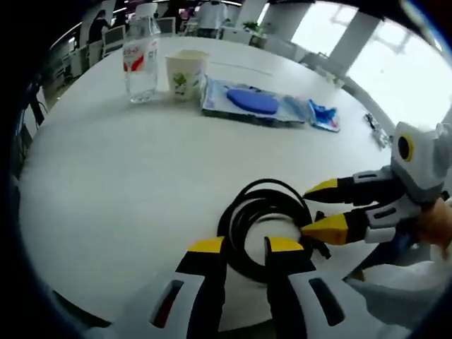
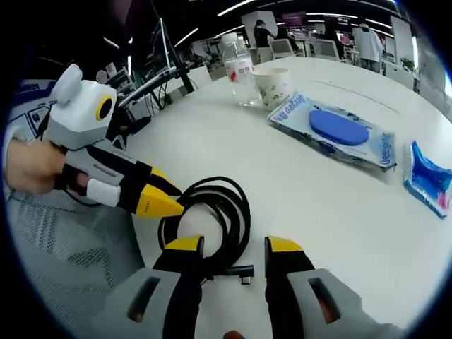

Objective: Arrange the tabletop items into an orderly group along one side of the table until the central work area is clear of visible clutter.

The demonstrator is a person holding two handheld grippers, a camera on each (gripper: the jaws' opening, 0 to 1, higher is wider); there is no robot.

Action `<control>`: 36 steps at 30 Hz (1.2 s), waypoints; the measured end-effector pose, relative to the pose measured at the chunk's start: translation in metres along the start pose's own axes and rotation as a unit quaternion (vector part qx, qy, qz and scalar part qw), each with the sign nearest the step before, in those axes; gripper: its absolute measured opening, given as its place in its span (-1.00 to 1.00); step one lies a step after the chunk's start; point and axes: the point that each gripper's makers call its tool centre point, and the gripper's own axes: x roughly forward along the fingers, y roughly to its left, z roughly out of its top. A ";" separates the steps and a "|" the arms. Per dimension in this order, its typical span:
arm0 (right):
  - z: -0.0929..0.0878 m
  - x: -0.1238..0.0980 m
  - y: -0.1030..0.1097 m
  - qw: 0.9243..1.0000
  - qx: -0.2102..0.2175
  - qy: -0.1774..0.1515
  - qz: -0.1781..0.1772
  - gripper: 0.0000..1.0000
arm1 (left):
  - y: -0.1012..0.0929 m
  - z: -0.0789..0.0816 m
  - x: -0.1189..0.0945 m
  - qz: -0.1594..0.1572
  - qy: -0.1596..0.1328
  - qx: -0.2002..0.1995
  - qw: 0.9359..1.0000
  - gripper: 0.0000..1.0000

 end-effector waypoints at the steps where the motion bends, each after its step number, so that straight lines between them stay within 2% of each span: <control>1: -0.001 0.002 -0.001 1.000 0.000 0.001 -0.002 -0.44 | 0.002 -0.001 0.000 0.009 0.003 0.001 1.000 -0.72; 2: 0.003 0.001 -0.001 1.000 -0.005 -0.010 -0.002 -0.45 | 0.006 -0.004 0.001 0.012 0.011 -0.001 1.000 -0.68; 3: 0.001 0.000 0.000 1.000 0.002 -0.003 -0.002 -0.46 | 0.006 -0.006 0.002 0.014 0.012 -0.002 1.000 -0.69; 5: 0.002 0.002 0.000 1.000 -0.003 -0.008 -0.001 -0.48 | 0.009 -0.006 0.003 0.023 0.000 0.001 1.000 -0.75; 7: 0.001 0.002 0.000 1.000 -0.008 -0.006 -0.002 -0.61 | 0.007 -0.008 0.003 0.025 0.008 -0.002 1.000 -0.78; 11: 0.004 0.004 0.000 1.000 0.016 -0.014 -0.006 -0.70 | 0.008 -0.007 0.005 0.027 0.013 0.002 1.000 -0.83; 13: 0.004 0.004 0.000 1.000 0.019 -0.013 -0.006 -0.72 | 0.008 -0.008 0.005 0.030 0.017 -0.010 0.999 -0.85; 15: 0.005 0.004 -0.001 0.999 0.037 -0.011 -0.008 -0.76 | 0.006 -0.011 0.004 0.035 0.030 -0.041 0.998 -0.91; 18: 0.008 -0.001 -0.004 0.999 0.044 -0.016 -0.012 -0.92 | 0.004 -0.003 0.005 0.043 0.026 -0.027 0.998 -0.96; 21: 0.011 -0.007 -0.014 0.998 0.057 -0.021 -0.011 -0.94 | -0.006 0.006 0.002 0.023 0.016 -0.041 0.999 -0.98; 24: 0.011 -0.013 -0.023 0.996 0.088 -0.025 -0.008 -0.95 | -0.016 0.010 0.000 0.010 0.012 -0.055 0.998 -0.99; 27: 0.014 -0.022 -0.031 0.995 0.091 -0.034 -0.013 -0.96 | -0.031 0.015 -0.002 0.000 0.007 -0.053 0.999 -0.99; 30: 0.017 -0.036 -0.035 0.996 0.080 -0.041 -0.017 -0.96 | -0.035 0.020 0.004 -0.013 0.003 -0.061 0.998 -1.00; 36: 0.017 -0.048 -0.051 0.994 0.097 -0.049 -0.018 -0.96 | -0.048 0.025 0.012 -0.027 0.000 -0.071 0.997 -1.00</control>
